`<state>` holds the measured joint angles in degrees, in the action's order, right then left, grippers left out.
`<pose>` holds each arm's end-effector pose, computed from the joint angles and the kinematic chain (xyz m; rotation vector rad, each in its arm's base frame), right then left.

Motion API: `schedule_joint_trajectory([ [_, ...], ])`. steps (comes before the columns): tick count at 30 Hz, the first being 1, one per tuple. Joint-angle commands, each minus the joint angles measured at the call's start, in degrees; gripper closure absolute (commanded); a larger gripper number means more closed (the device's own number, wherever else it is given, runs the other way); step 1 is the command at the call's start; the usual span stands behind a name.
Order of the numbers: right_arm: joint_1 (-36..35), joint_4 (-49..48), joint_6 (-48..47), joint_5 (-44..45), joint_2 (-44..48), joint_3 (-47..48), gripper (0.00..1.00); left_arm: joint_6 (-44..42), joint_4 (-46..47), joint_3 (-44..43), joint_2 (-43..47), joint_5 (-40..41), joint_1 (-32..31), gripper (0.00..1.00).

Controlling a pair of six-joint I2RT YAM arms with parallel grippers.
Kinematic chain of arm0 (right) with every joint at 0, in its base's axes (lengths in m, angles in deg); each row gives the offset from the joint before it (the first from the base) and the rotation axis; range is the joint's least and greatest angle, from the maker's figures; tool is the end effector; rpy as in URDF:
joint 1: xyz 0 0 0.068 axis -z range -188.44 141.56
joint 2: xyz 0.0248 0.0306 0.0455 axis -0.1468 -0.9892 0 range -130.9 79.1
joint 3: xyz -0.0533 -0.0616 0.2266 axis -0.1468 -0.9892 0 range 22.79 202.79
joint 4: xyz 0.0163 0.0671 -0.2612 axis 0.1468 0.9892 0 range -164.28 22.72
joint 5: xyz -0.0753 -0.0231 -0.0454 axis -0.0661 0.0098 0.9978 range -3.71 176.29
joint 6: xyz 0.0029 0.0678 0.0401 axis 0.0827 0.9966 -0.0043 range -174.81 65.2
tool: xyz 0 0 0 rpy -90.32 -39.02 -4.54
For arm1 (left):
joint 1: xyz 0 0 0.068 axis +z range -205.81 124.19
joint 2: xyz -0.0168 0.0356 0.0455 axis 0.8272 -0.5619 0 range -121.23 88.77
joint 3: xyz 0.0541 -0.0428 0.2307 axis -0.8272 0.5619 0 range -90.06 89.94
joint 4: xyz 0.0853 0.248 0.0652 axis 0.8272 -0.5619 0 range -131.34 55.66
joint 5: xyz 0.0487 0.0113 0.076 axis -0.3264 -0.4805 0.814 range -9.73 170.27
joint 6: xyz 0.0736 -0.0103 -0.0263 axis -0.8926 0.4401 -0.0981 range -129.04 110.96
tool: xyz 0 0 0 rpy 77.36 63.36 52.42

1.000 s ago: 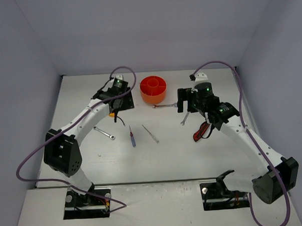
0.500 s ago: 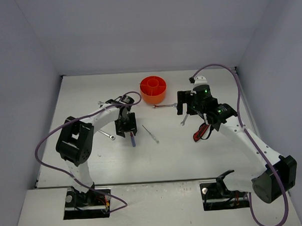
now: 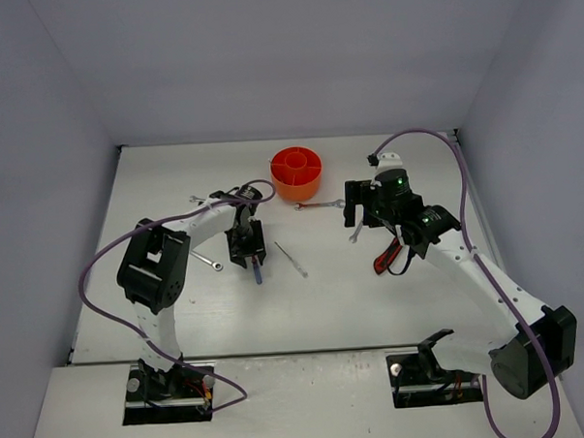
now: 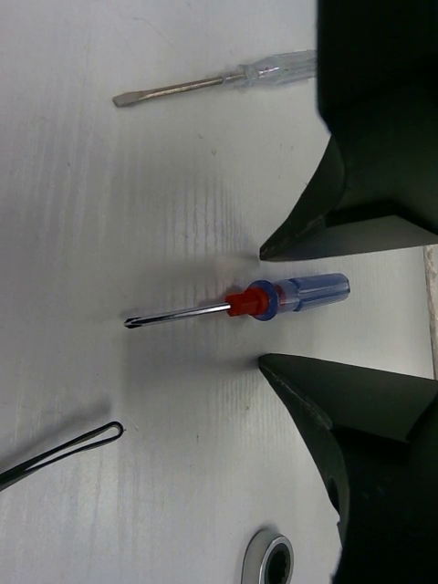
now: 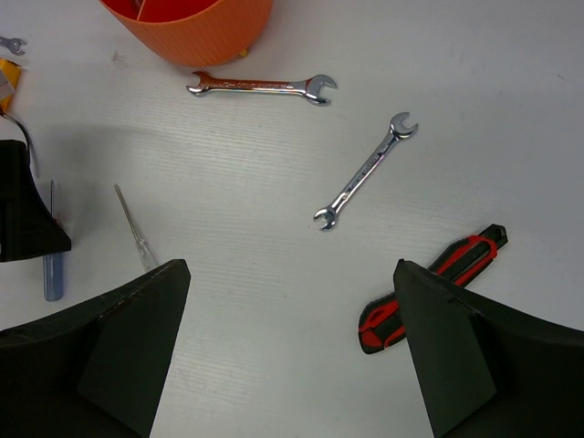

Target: Sort the tools into containers

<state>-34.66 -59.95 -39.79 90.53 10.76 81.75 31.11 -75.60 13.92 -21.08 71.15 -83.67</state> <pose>0.2938 0.1391 0.2889 -0.1475 1.9992 0.3914 0.3303 -0.1867 0.1027 -0.2887 2.9724 -0.4161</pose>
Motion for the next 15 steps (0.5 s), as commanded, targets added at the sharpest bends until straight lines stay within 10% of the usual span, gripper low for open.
schedule_joint_trajectory([
  [1, 0.4, -2.6, 0.7, 1.4, 2.5, -0.3, 0.08, 1.0, -0.4, -1.5, -0.7, 1.6, -0.1, 0.64],
  [9, 0.4, -2.6, 0.5, 1.9, 2.8, -0.4, 0.08, 1.4, 0.0, -2.8, 1.2, 4.2, -0.2, 0.99],
  [15, 0.4, -2.6, -0.2, 3.2, 3.2, 0.4, 0.08, 0.9, 0.3, -11.6, 7.6, 12.4, -0.7, 1.00],
])
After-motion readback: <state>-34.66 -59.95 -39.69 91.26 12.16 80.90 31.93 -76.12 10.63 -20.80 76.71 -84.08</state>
